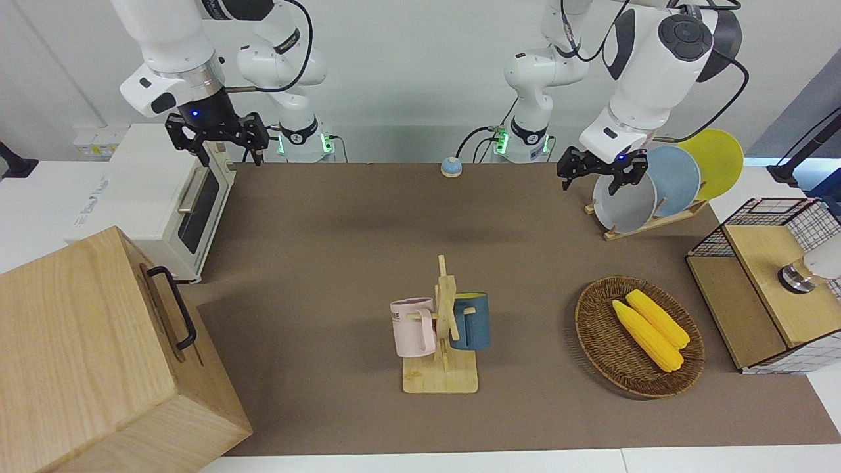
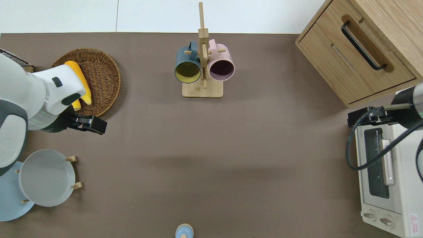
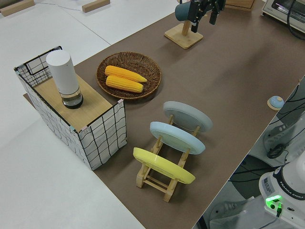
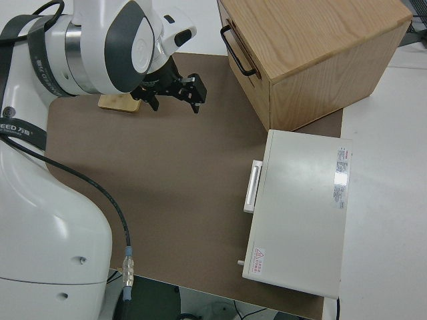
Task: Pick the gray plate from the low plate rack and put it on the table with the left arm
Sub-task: 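Move the left gripper away from the wicker basket toward the plate rack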
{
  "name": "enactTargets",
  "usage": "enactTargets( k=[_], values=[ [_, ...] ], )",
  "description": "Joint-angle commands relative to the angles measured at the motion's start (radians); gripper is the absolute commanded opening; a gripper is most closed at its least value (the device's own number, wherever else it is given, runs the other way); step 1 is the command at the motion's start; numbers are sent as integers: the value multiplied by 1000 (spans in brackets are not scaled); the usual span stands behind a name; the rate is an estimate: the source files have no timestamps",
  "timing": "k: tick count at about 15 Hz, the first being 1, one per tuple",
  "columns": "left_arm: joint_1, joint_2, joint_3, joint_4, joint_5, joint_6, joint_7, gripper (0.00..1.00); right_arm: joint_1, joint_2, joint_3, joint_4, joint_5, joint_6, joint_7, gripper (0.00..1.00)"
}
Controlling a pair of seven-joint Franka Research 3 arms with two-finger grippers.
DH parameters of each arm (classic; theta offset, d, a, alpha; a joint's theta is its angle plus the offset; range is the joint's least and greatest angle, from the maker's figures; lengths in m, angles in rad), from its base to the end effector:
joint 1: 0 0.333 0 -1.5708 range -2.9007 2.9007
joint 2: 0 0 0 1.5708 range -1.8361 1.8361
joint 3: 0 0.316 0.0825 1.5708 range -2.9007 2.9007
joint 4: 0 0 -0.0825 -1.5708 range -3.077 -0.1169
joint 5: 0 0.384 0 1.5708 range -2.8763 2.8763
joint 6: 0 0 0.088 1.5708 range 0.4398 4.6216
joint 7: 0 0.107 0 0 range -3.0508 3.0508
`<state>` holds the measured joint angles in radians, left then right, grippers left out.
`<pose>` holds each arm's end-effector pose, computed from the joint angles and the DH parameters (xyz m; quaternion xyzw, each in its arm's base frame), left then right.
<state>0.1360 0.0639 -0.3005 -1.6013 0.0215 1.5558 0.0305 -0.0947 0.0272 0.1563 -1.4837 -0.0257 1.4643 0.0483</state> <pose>0.5612 -0.0858 0.5746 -0.9938 0.0978 0.0530 0.0049 0.5515 0.0297 0.6412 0.9997 0.0056 -0.0225 0.0119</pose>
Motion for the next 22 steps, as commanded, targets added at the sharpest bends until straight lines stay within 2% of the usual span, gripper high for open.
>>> enactTargets(
  k=[1, 13, 17, 20, 22],
  values=[
    [2, -53, -6, -64, 6, -34, -56, 998, 7, 0, -6, 6, 3, -1, 4, 983],
    [10, -64, -2, -81, 18, -36, -38, 998, 7, 0, -6, 6, 3, -1, 4, 983],
    [65, -96, 12, -107, 40, -34, 20, 995, 7, 0, -6, 6, 3, -1, 4, 983],
    [103, -169, 35, -179, 64, -14, 107, 995, 7, 0, -6, 6, 3, -2, 4, 983],
    [134, -194, 41, -203, 83, -7, 153, 995, 7, 0, -6, 6, 3, -1, 4, 983]
  ],
)
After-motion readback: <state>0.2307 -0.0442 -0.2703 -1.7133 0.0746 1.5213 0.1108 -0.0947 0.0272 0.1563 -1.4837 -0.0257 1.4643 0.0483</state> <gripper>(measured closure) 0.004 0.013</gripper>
